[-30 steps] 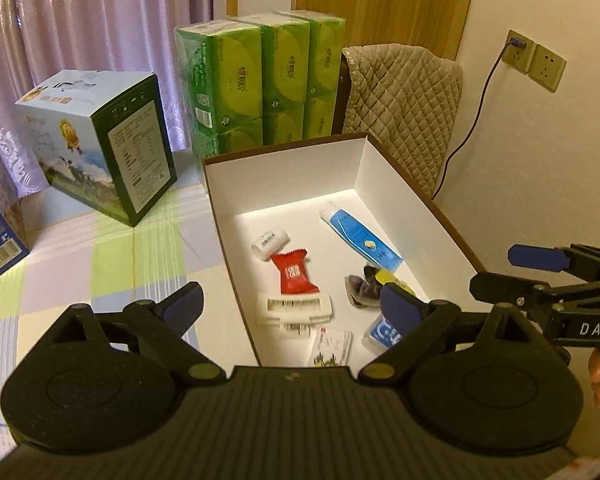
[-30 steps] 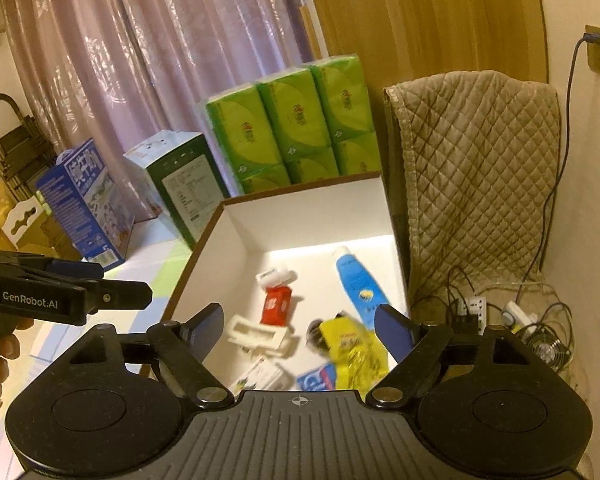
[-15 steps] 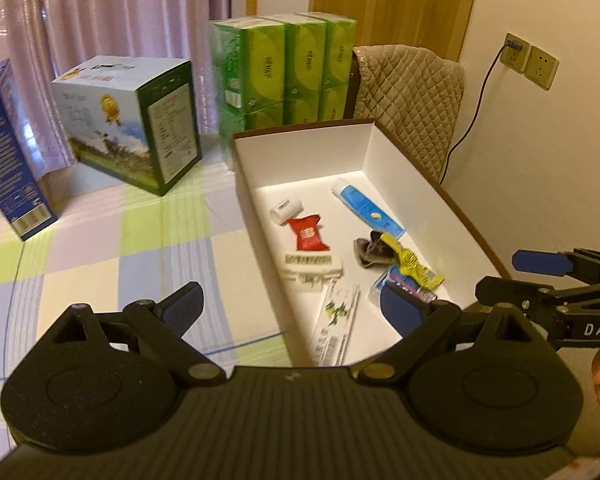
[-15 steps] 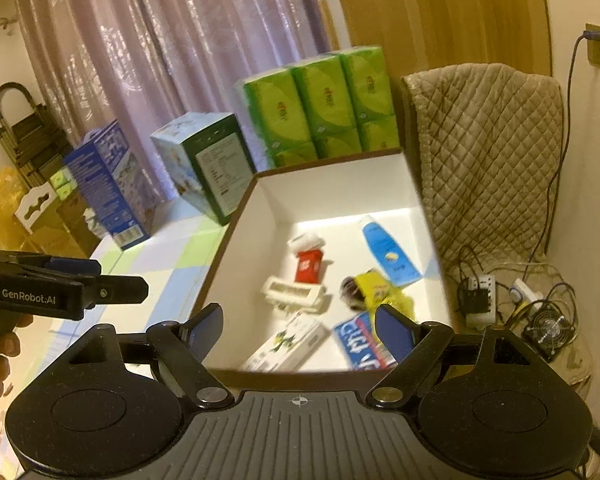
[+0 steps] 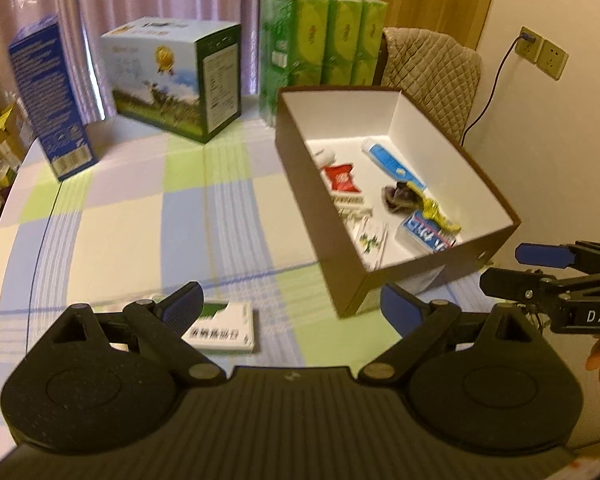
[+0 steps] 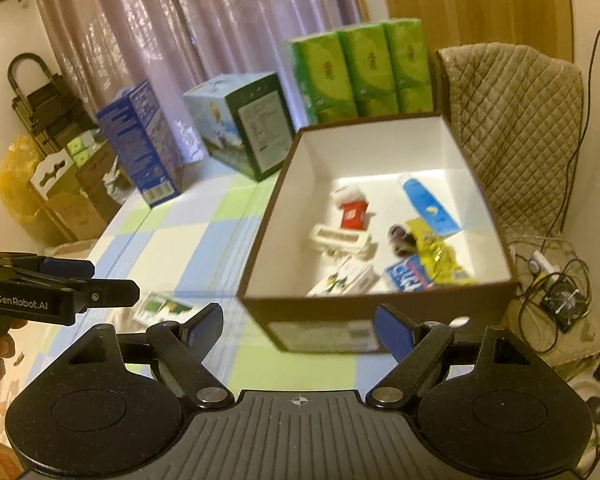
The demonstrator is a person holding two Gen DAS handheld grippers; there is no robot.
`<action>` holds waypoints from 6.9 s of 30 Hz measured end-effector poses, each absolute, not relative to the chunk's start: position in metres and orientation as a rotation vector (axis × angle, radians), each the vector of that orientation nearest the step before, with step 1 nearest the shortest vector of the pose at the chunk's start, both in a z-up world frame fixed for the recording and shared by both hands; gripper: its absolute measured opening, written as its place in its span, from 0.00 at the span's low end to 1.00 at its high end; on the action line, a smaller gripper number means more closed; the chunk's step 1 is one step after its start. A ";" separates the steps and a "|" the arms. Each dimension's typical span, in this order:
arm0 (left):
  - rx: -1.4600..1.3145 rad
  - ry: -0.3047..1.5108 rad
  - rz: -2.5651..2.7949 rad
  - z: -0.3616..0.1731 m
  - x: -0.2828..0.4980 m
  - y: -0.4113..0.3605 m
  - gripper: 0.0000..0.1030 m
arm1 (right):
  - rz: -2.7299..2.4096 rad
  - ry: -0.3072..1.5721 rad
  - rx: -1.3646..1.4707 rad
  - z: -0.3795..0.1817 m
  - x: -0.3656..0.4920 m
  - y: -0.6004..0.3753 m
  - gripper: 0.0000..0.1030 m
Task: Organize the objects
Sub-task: 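Withdraw both tools from the box toward the towel and medicine box, then grasp the green-white medicine box with the right tool, then grasp the white towel bundle with the left tool while the right tool holds the medicine box, then carry the towel and medicine box with both tools into the box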
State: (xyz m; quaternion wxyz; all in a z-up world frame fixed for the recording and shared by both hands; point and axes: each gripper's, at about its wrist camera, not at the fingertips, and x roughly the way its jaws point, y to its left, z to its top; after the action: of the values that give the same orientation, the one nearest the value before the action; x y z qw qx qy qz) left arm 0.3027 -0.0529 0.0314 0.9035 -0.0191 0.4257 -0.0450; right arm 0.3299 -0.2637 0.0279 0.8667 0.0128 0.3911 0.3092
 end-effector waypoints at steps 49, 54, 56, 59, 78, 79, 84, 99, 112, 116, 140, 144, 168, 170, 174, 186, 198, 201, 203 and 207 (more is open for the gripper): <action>-0.146 1.027 0.122 -0.032 0.243 0.086 0.91 | 0.852 0.911 -0.245 -0.060 0.277 -0.100 0.78; -0.153 1.038 0.138 -0.041 0.250 0.095 0.91 | 0.870 0.904 -0.282 -0.068 0.287 -0.085 0.78; -0.158 1.041 0.145 -0.045 0.253 0.100 0.90 | 0.880 0.900 -0.299 -0.071 0.291 -0.079 0.78; -0.165 1.044 0.150 -0.051 0.258 0.105 0.90 | 0.900 0.888 -0.328 -0.076 0.298 -0.069 0.78; -0.141 1.083 0.121 -0.082 0.307 0.120 0.90 | 0.996 0.822 -0.554 -0.118 0.334 -0.009 0.78; -0.139 1.085 0.119 -0.083 0.309 0.121 0.90 | 0.998 0.824 -0.558 -0.119 0.336 -0.007 0.78; -0.127 1.093 0.100 -0.087 0.316 0.122 0.90 | 1.042 0.854 -0.561 -0.125 0.343 -0.003 0.78; -0.099 1.076 0.018 -0.097 0.334 0.117 0.90 | 0.818 1.018 -0.414 -0.115 0.348 -0.043 0.56; -0.054 1.078 -0.045 -0.121 0.364 0.112 0.85 | 0.660 1.053 -0.292 -0.110 0.349 -0.075 0.56; -0.081 1.097 -0.035 -0.128 0.365 0.113 0.70 | 0.677 1.062 -0.294 -0.115 0.349 -0.068 0.56; -0.207 1.125 0.060 -0.112 0.281 0.099 0.40 | 0.755 1.062 -0.353 -0.117 0.302 -0.085 0.51; -0.212 1.140 0.054 -0.111 0.265 0.088 0.40 | 0.762 1.074 -0.360 -0.115 0.284 -0.100 0.51; -0.190 1.142 0.084 -0.111 0.253 0.057 0.41 | 0.774 1.079 -0.346 -0.122 0.266 -0.111 0.52; -0.189 1.138 0.086 -0.110 0.251 0.057 0.39 | 0.780 1.075 -0.351 -0.120 0.265 -0.113 0.52; -0.184 1.138 0.083 -0.106 0.248 0.055 0.38 | 0.789 1.063 -0.325 -0.113 0.264 -0.121 0.51; -0.161 1.053 0.030 -0.058 0.251 0.029 0.38 | 0.767 1.010 -0.215 -0.071 0.269 -0.158 0.51; -0.112 0.944 -0.101 -0.008 0.283 -0.038 0.38 | 0.715 0.909 -0.106 -0.016 0.288 -0.212 0.51; -0.105 0.928 -0.122 -0.001 0.292 -0.055 0.38 | 0.695 0.884 -0.087 -0.005 0.297 -0.227 0.51; -0.099 0.919 -0.134 0.003 0.300 -0.065 0.38 | 0.684 0.872 -0.076 0.000 0.304 -0.238 0.51; -0.091 0.901 -0.153 0.011 0.315 -0.084 0.38 | 0.666 0.852 -0.061 0.009 0.320 -0.255 0.51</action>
State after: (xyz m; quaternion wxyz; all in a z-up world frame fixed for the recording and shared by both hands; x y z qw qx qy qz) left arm 0.3148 -0.0839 0.0106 0.8964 -0.0441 0.4347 -0.0740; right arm 0.3198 -0.2550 0.0094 0.8569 -0.0288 0.4055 0.3170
